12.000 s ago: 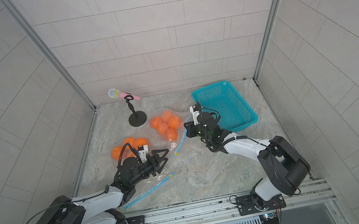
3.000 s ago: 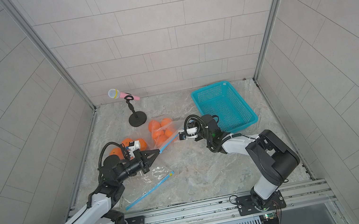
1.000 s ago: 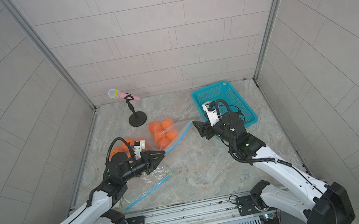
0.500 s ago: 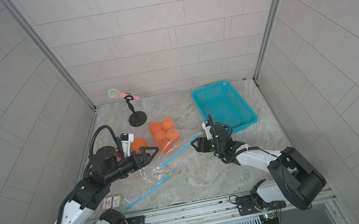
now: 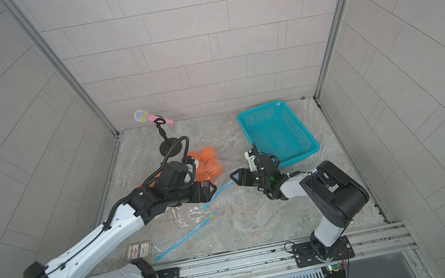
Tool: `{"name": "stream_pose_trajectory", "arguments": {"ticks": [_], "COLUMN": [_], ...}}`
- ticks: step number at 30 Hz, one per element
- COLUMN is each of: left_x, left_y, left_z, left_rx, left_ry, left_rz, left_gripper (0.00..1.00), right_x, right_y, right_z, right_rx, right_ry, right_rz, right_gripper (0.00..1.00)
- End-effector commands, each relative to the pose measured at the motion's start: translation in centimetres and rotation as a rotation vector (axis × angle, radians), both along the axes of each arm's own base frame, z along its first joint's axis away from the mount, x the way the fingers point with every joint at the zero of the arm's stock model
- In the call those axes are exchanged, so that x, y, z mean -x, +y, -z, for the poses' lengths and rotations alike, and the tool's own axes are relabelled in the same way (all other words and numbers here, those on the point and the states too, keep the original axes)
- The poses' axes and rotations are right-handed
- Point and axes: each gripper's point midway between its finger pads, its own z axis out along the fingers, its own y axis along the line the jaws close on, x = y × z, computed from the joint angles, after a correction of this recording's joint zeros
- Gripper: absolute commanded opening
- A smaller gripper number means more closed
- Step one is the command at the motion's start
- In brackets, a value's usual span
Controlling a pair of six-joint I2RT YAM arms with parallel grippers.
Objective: Open the zip-top bag and take out the orange
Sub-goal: Open the zipper of the food storage bag at the center of the board.
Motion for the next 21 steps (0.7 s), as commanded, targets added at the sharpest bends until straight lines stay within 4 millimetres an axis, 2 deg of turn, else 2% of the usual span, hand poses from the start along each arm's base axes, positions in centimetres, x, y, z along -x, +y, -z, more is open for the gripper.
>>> {"name": "stream_pose_trajectory", "arguments": {"ticks": [1, 4, 7, 8, 10, 13, 16, 20, 21], "left_x": [-1.6, -2.5, -3.7, -3.8, -4.1, -5.2, -5.5, -5.6, -5.7], "left_y": [0.0, -0.1, 0.1, 0.0, 0.0, 1.3, 1.1, 0.1, -0.3], "left_z": [0.6, 2.7, 4.3, 4.5, 4.6, 4.2, 4.0, 3.7, 3.9], "left_rx": [-0.267, -0.442, -0.548, -0.554, -0.576, -0.664, -0.653, -0.615, -0.597], "left_ry": [-0.118, -0.064, -0.053, -0.051, -0.064, -0.11, -0.132, -0.129, -0.119], "left_rz": [0.079, 0.106, 0.097, 0.099, 0.093, 0.039, 0.021, 0.032, 0.034], "left_gripper": [0.9, 0.91, 0.91, 0.9, 0.82, 0.81, 0.8, 0.63, 0.55], "right_x": [-1.0, -1.1, -1.7, -1.8, -2.0, -2.4, -2.5, -2.3, -2.4], "right_y": [1.5, 1.6, 1.0, 1.2, 1.7, 1.8, 1.5, 1.6, 1.7], "right_z": [-4.1, -5.6, -5.4, -5.1, -5.0, -4.9, -5.2, -5.3, -5.2], "right_rx": [0.028, -0.03, -0.037, -0.044, -0.078, -0.068, -0.048, -0.036, -0.039], "right_ry": [-0.12, -0.128, -0.121, -0.116, -0.113, -0.119, -0.138, -0.142, -0.143], "right_rz": [-0.028, -0.037, -0.015, -0.02, -0.035, -0.034, -0.026, -0.035, -0.038], "right_gripper": [0.72, 0.72, 0.7, 0.69, 0.66, 0.65, 0.65, 0.65, 0.65]}}
